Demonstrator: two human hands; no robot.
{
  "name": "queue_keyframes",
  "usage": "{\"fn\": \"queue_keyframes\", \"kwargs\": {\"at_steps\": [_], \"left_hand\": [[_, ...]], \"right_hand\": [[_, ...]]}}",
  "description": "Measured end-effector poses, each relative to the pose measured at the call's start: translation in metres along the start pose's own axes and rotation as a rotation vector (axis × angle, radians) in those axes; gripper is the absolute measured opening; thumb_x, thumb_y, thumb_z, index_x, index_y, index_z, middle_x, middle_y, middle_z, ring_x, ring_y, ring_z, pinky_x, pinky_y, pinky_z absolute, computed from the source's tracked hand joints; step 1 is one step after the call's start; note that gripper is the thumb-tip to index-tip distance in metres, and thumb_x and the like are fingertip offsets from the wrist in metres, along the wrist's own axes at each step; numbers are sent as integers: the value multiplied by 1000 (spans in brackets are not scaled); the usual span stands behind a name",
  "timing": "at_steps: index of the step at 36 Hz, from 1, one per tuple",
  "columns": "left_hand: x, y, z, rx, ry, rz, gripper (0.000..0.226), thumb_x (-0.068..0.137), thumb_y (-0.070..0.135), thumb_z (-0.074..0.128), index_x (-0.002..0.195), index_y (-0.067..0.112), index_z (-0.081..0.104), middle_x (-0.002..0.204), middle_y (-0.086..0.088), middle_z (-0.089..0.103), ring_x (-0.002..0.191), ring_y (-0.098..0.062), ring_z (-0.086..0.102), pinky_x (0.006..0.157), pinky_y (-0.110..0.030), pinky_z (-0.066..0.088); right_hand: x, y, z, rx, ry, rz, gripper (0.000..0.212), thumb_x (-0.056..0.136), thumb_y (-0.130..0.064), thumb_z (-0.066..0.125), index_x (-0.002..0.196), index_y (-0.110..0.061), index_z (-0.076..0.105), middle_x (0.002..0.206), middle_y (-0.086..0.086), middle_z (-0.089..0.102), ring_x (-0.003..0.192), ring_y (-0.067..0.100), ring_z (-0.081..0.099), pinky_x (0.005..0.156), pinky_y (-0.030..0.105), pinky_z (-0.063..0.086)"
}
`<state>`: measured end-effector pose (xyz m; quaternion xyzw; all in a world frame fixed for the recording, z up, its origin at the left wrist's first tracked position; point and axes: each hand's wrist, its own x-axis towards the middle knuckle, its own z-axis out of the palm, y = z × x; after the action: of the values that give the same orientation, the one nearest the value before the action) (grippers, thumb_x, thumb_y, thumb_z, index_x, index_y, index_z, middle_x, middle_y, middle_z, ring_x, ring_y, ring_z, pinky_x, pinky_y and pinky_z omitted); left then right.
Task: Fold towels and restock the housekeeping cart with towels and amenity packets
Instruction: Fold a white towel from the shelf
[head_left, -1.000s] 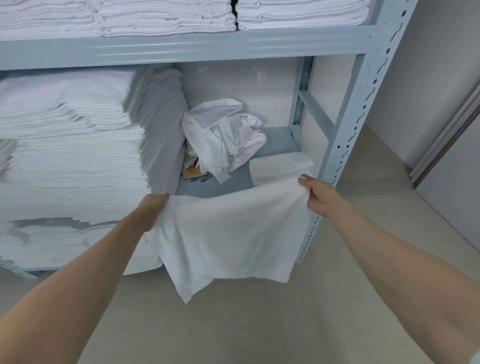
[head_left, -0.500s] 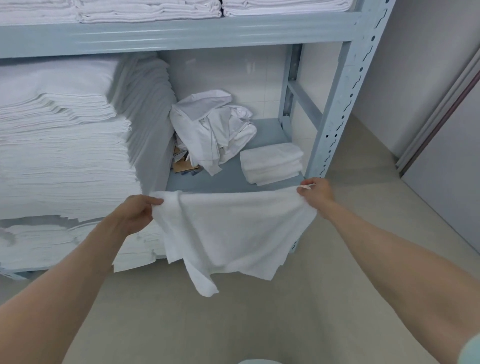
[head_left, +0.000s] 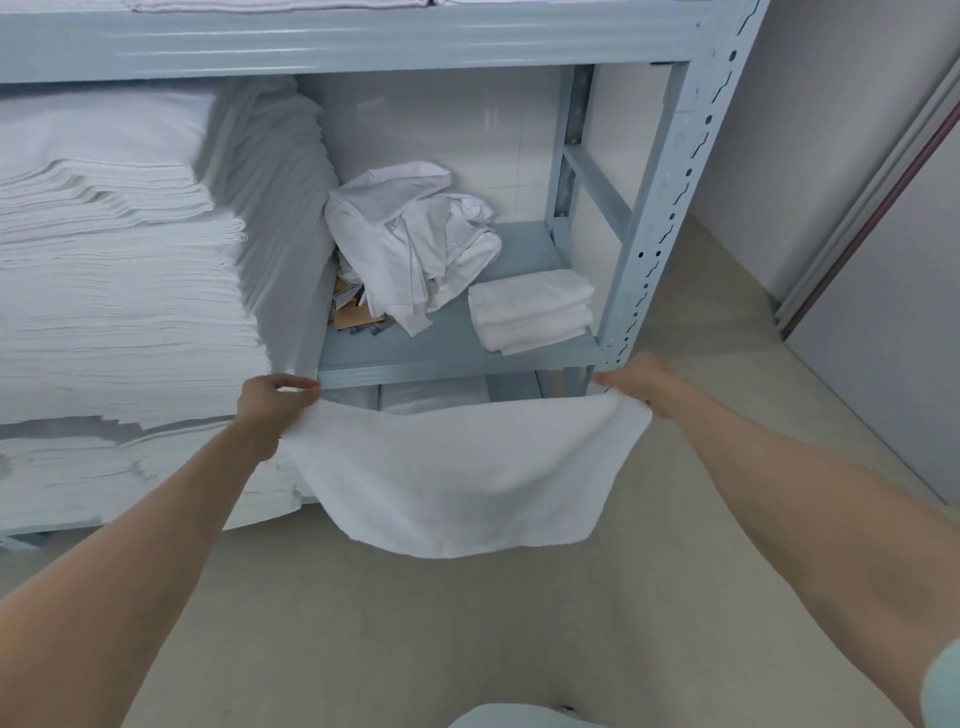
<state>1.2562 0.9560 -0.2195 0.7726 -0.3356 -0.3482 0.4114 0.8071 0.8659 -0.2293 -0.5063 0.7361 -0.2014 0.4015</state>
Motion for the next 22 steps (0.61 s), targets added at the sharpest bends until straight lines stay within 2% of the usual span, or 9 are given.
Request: {"fn": "queue_keyframes", "kwargs": {"at_steps": [3, 5, 7, 9, 11, 14, 18, 20, 22], "left_hand": [[0, 6, 0, -121, -3, -111, 20, 82, 9, 81, 100, 4, 74, 106, -14, 67, 91, -29, 61, 87, -34, 52], [1, 8, -1, -186, -54, -171, 22, 81, 2, 79, 102, 0, 73, 97, -11, 67, 84, -25, 62, 90, -33, 51], [3, 10, -3, -196, -148, -194, 26, 84, -8, 71, 110, -3, 71, 103, -11, 68, 87, -23, 63, 91, -30, 49], [4, 9, -5, -184, -213, -195, 28, 89, -14, 62, 114, -6, 69, 117, -15, 66, 103, -29, 63, 101, -32, 48], [4, 7, -7, -130, -218, -172, 24, 92, -15, 56, 109, -6, 70, 120, -16, 63, 109, -32, 61, 107, -34, 45], [0, 7, 0, 29, -172, -84, 33, 94, -15, 51, 84, 8, 74, 110, -15, 64, 91, -29, 62, 91, -35, 52], [-4, 10, 2, 210, -156, 28, 42, 96, -8, 46, 80, 18, 74, 102, -11, 64, 86, -30, 62, 65, -32, 55], [-4, 12, 2, 257, -176, 43, 37, 97, -6, 46, 84, 16, 74, 99, -9, 64, 82, -26, 61, 63, -31, 54], [-2, 13, 3, 272, -188, 46, 29, 96, -5, 50, 91, 11, 73, 99, -11, 64, 82, -27, 60, 71, -36, 56]], "right_hand": [[-5, 1, -6, -161, -144, 105, 50, 87, -28, 76, 125, -1, 59, 127, 18, 63, 116, 35, 62, 101, 44, 50], [-9, 4, -7, -303, -212, 136, 47, 89, -27, 73, 127, -1, 60, 128, 17, 62, 117, 35, 61, 101, 44, 50], [-12, 10, -5, -358, -287, 183, 40, 93, -23, 68, 126, -2, 61, 126, 14, 63, 115, 32, 62, 101, 43, 50], [-11, 16, -4, -333, -282, 217, 26, 94, -15, 65, 116, -3, 64, 107, 10, 67, 93, 27, 64, 79, 35, 54], [-8, 22, -1, -252, -192, 183, 10, 91, -11, 66, 101, -8, 65, 84, 7, 62, 70, 21, 56, 60, 27, 47], [-4, 29, -6, -160, -87, 100, 7, 90, -5, 60, 93, -10, 65, 77, 6, 60, 63, 18, 53, 52, 22, 43], [0, 32, -10, -120, 12, 20, 10, 91, -7, 56, 87, -6, 66, 85, 11, 62, 75, 23, 56, 58, 26, 45], [3, 32, -12, -133, 64, 1, 18, 91, -8, 58, 100, 4, 68, 100, 17, 66, 82, 24, 55, 65, 31, 48], [4, 31, -13, -148, 105, -12, 25, 91, -8, 58, 108, 9, 66, 112, 22, 67, 83, 24, 52, 68, 33, 47]]}}
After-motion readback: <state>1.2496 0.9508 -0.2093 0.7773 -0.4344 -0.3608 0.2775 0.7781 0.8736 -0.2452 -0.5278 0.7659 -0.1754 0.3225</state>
